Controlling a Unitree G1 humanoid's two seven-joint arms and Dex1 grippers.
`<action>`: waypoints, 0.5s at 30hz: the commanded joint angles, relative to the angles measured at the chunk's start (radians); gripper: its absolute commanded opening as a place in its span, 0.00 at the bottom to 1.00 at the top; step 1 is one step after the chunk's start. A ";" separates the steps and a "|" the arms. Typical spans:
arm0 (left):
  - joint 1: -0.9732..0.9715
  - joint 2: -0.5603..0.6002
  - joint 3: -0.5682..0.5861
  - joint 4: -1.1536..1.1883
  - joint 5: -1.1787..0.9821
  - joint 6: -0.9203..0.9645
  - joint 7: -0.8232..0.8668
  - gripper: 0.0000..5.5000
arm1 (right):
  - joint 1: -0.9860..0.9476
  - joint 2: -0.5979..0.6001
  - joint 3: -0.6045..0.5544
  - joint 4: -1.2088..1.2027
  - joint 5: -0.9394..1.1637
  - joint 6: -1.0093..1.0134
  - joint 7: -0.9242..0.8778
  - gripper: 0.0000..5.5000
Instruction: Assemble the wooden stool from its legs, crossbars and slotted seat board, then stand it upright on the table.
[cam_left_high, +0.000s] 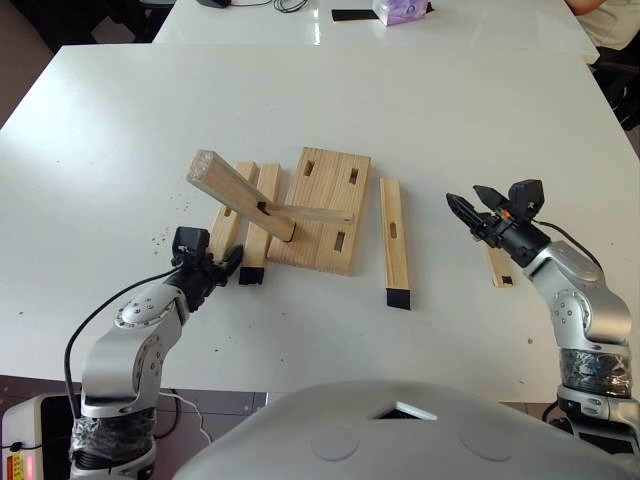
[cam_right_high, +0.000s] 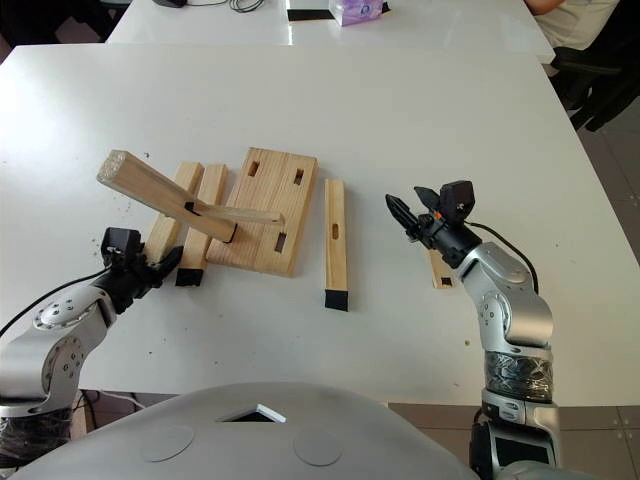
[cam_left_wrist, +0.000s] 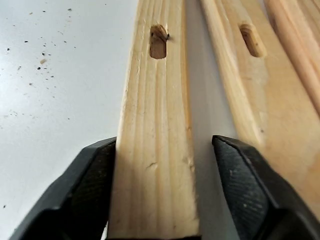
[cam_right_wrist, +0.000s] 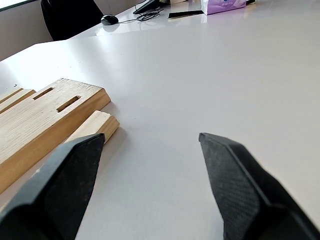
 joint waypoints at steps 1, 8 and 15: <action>0.015 0.012 -0.017 0.042 0.035 0.075 0.020 0.46 | -0.016 0.000 -0.007 0.004 -0.007 -0.011 -0.010 0.63; -0.068 -0.046 -0.041 0.117 0.057 0.045 0.053 0.37 | -0.077 -0.001 -0.048 0.085 -0.048 -0.077 -0.063 0.63; -0.429 -0.117 0.127 0.404 0.068 -0.140 0.174 0.37 | -0.281 -0.005 -0.043 0.278 -0.186 -0.122 -0.228 0.63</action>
